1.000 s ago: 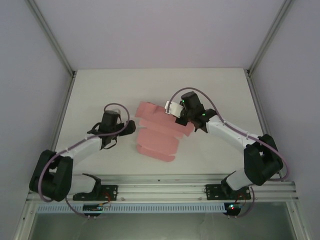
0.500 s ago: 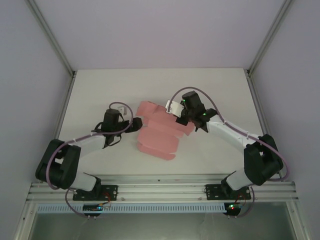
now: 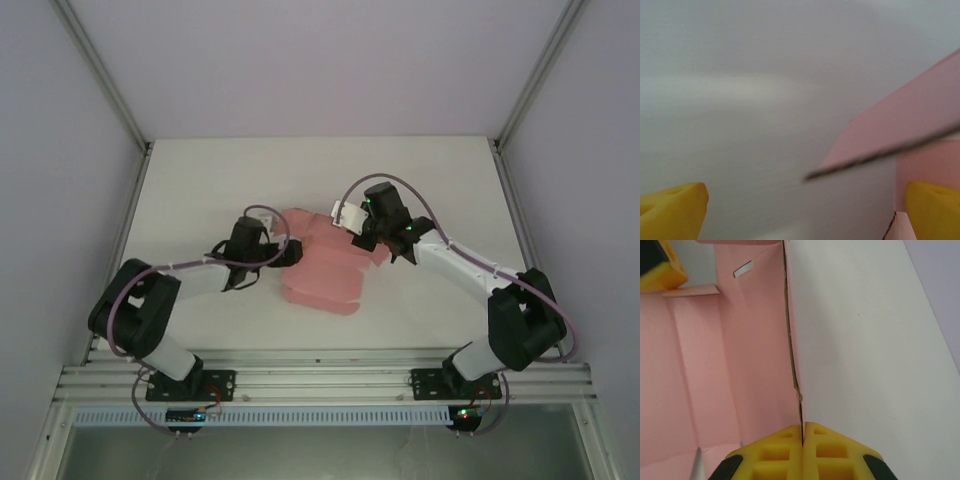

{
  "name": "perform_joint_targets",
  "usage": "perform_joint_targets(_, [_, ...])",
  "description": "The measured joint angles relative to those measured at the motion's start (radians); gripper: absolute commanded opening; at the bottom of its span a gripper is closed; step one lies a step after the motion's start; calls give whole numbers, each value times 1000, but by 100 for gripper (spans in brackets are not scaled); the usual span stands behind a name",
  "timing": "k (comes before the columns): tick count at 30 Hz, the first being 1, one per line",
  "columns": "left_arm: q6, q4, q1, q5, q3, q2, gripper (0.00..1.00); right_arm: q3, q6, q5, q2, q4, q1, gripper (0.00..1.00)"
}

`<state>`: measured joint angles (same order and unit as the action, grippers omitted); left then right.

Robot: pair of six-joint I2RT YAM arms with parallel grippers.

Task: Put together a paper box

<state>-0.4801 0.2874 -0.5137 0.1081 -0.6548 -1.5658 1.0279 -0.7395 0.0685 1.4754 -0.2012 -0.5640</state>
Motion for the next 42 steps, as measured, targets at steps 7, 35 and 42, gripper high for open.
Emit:
perform_joint_targets(7, [-8, -98, -82, -227, -120, -89, 100, 5, -2, 11, 0, -21, 0, 0])
perform_joint_targets(35, [-35, -325, -5, -335, -56, 286, 100, 18, -28, -308, 69, 89, -108, 0])
perform_joint_targets(42, [-54, -339, 199, -235, 24, 381, 100, -13, -50, -442, 106, 178, -186, 0])
